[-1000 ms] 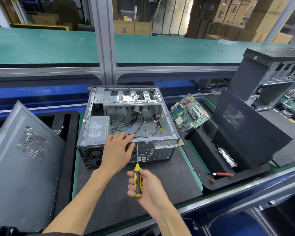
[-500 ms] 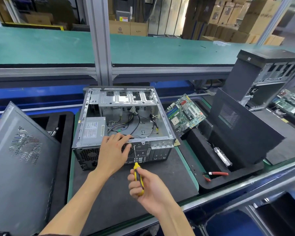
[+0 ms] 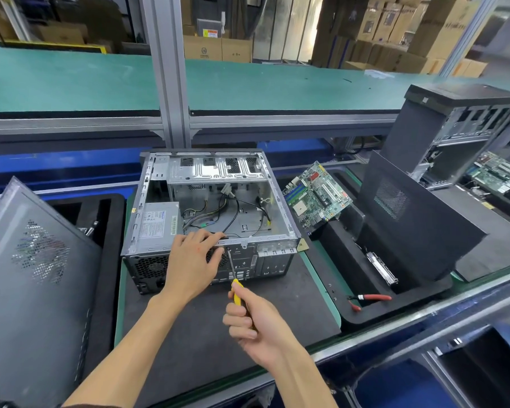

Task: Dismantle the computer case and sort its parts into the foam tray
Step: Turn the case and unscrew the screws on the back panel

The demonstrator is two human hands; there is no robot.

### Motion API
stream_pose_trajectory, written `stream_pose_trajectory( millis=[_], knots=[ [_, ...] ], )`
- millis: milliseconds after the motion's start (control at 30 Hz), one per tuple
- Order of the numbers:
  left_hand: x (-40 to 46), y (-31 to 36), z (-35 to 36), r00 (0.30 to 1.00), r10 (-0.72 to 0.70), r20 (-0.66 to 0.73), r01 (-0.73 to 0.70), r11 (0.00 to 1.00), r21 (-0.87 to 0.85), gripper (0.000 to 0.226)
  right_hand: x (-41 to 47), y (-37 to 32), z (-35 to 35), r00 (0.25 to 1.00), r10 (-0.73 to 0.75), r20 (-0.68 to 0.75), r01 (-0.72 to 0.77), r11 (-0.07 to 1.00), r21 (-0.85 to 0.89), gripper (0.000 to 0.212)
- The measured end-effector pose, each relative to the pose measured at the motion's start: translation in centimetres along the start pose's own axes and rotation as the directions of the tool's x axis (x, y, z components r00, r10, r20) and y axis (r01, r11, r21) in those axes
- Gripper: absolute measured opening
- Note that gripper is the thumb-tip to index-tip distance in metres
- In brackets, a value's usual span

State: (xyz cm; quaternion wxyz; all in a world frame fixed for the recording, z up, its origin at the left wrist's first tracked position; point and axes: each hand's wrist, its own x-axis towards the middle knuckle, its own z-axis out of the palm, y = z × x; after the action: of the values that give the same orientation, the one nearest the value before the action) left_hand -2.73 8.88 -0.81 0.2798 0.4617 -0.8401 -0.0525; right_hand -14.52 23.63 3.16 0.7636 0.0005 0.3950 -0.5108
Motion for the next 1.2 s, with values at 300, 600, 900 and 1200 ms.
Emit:
stream_pose_trajectory(
  millis=[300, 600, 900, 1200],
  knots=[
    [0.0, 0.1, -0.1, 1.000, -0.001, -0.006, 0.001, 1.000, 0.001, 0.030, -0.3, -0.3, 0.5, 0.997, 0.070, 0.032, -0.072, 0.995, 0.071, 0.009],
    [0.0, 0.3, -0.3, 1.000, -0.014, -0.020, 0.013, 1.000, -0.021, 0.031, -0.4, -0.2, 1.1, 0.989, 0.086, 0.119, -0.110, 0.971, 0.213, 0.022],
    [-0.2, 0.3, -0.1, 1.000, -0.013, -0.026, 0.012, 0.999, -0.031, 0.030, -0.7, -0.9, -0.2, 0.994, 0.114, 0.005, -0.113, 0.983, 0.146, 0.024],
    [-0.2, 0.3, -0.3, 1.000, -0.014, -0.015, 0.013, 0.999, -0.037, 0.026, 0.0, -0.5, 0.6, 0.994, 0.104, 0.009, -0.105, 0.990, 0.097, 0.013]
  ],
)
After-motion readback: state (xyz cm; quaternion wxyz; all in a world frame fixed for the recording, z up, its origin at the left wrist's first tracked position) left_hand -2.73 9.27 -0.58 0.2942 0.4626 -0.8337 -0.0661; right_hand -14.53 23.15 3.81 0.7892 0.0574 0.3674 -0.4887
